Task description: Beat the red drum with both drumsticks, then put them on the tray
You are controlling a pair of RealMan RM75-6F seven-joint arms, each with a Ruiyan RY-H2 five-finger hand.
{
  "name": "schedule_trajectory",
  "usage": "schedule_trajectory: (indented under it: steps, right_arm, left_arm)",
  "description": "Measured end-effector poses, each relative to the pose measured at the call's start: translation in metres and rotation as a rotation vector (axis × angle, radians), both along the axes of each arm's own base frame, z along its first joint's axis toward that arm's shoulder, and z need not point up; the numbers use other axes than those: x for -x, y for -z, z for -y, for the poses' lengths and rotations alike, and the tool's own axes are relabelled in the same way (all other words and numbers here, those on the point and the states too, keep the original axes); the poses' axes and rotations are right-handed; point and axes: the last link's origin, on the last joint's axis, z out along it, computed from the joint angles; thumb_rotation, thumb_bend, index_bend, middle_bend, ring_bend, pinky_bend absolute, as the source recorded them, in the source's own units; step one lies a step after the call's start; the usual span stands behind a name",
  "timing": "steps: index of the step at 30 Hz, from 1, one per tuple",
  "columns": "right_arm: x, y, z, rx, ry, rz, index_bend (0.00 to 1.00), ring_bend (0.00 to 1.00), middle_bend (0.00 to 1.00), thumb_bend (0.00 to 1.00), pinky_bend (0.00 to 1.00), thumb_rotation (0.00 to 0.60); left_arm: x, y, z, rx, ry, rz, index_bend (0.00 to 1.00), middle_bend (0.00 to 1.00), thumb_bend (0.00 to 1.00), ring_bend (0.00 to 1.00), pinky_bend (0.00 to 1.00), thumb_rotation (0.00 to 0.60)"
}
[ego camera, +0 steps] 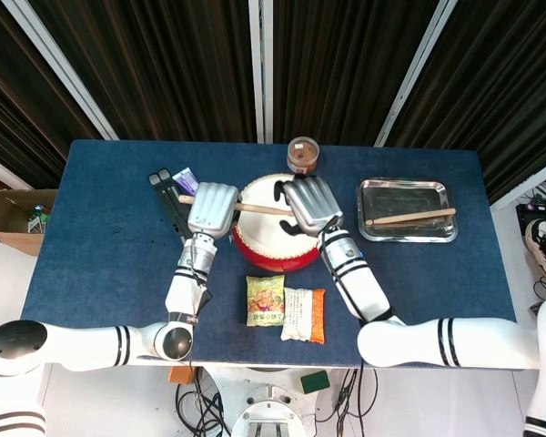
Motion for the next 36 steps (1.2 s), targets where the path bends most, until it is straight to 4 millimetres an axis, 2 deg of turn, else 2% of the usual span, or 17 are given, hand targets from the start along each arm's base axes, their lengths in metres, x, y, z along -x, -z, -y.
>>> schedule_trajectory:
  steps: [11,36]
  right_arm:
    - [-0.011,0.023,0.006,0.002,0.02,-0.017,0.51,0.33,0.54,0.33,0.47,0.6]
    - [-0.014,0.039,0.007,-0.021,0.033,-0.014,0.58,0.37,0.57,0.38,0.48,0.6]
  left_arm:
    - [-0.006,0.003,0.001,-0.008,0.012,0.002,1.0,1.0,0.55,1.0,1.0,0.6]
    - [-0.004,0.011,0.005,-0.007,0.019,-0.022,1.0,1.0,0.54,1.0,1.0,0.6]
